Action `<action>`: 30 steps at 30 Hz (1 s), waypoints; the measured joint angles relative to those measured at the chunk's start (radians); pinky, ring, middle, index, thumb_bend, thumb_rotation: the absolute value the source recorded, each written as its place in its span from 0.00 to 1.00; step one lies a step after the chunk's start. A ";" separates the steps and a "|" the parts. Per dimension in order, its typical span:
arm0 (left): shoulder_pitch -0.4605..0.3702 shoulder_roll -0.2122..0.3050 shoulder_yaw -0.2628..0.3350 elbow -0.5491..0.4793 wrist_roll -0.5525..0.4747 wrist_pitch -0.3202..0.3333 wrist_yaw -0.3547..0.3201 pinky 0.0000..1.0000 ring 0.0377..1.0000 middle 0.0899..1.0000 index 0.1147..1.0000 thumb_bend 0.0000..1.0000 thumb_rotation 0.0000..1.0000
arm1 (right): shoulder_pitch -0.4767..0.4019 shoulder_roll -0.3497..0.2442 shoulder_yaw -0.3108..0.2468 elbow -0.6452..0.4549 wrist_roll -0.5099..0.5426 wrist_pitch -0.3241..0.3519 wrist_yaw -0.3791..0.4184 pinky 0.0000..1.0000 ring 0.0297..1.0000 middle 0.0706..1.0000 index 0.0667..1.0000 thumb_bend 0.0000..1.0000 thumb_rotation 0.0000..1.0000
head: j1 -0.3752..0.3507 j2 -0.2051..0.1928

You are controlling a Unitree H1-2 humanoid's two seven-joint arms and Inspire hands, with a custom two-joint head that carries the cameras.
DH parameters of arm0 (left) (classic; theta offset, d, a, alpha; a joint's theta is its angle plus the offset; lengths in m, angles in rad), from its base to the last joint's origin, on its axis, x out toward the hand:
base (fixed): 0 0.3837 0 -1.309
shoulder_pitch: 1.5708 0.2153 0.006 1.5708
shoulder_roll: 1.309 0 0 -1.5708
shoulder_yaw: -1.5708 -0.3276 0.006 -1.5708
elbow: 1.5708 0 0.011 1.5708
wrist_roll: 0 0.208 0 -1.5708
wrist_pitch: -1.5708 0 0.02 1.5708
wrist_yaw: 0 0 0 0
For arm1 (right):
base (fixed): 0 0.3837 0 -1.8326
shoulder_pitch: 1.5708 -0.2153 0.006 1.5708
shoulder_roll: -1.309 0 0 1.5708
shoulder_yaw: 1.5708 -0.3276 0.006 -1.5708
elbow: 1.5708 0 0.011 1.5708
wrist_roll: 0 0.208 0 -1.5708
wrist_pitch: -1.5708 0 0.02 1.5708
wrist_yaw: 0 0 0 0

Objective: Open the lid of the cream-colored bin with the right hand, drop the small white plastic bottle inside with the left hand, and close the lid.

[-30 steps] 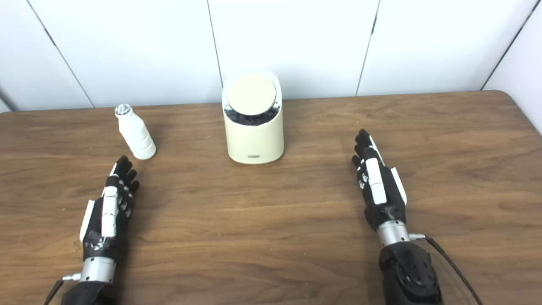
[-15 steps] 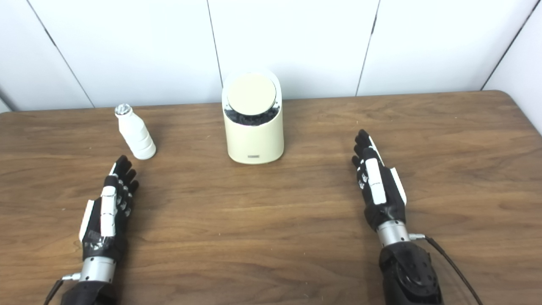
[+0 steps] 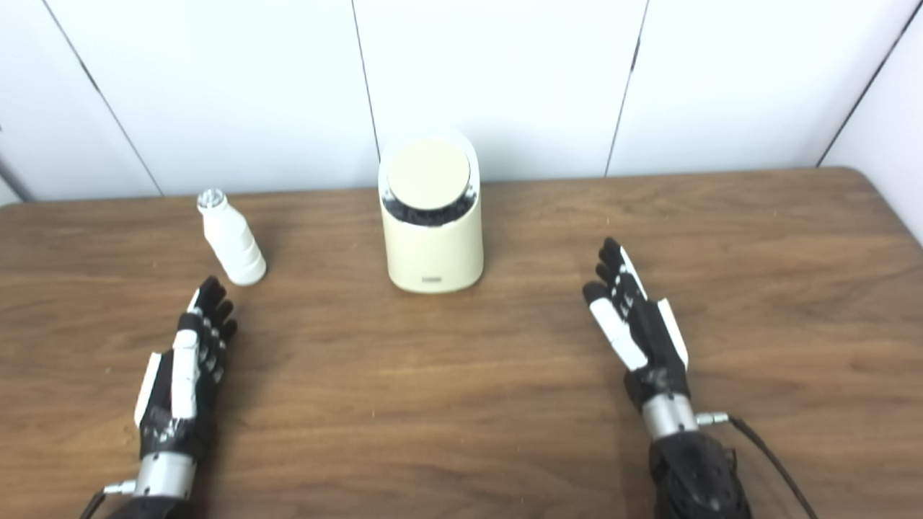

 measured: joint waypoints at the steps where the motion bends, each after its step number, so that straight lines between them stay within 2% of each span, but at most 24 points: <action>1: 0.001 0.000 0.001 0.001 0.000 -0.006 -0.001 1.00 1.00 1.00 1.00 0.53 0.96 | -0.004 0.001 0.007 0.004 -0.027 -0.002 -0.009 0.87 0.93 0.94 0.94 0.66 0.63 | -0.002 -0.005; 5: 0.001 0.001 0.000 0.004 0.000 -0.016 -0.002 1.00 1.00 1.00 1.00 0.53 0.94 | -0.026 0.003 0.028 0.016 -0.119 -0.005 -0.050 0.88 0.92 0.94 0.94 0.67 0.65 | -0.003 -0.040; 8: 0.001 0.000 -0.001 0.005 0.005 -0.020 -0.001 1.00 1.00 1.00 1.00 0.50 0.96 | -0.049 0.006 0.042 0.022 -0.148 -0.003 -0.057 0.91 0.94 0.95 0.96 0.66 0.65 | -0.003 -0.048; 14: 0.000 0.000 -0.004 0.013 0.028 -0.055 0.001 1.00 1.00 1.00 1.00 0.48 0.96 | -0.157 0.001 0.043 0.048 -0.185 0.008 -0.079 0.88 0.92 0.94 0.96 0.71 0.65 | 0.000 -0.069; 22: -0.010 0.000 -0.008 0.029 0.036 -0.099 -0.001 1.00 1.00 1.00 1.00 0.46 0.98 | -0.259 -0.015 0.075 0.041 -0.266 0.070 -0.074 0.88 0.91 0.93 0.96 0.73 0.55 | 0.000 -0.068; 30: -0.016 -0.002 -0.011 0.034 0.050 -0.099 0.003 1.00 1.00 1.00 1.00 0.49 0.97 | -0.369 -0.029 0.121 0.045 -0.320 0.137 -0.047 0.89 0.94 0.95 0.97 0.77 0.51 | 0.000 -0.065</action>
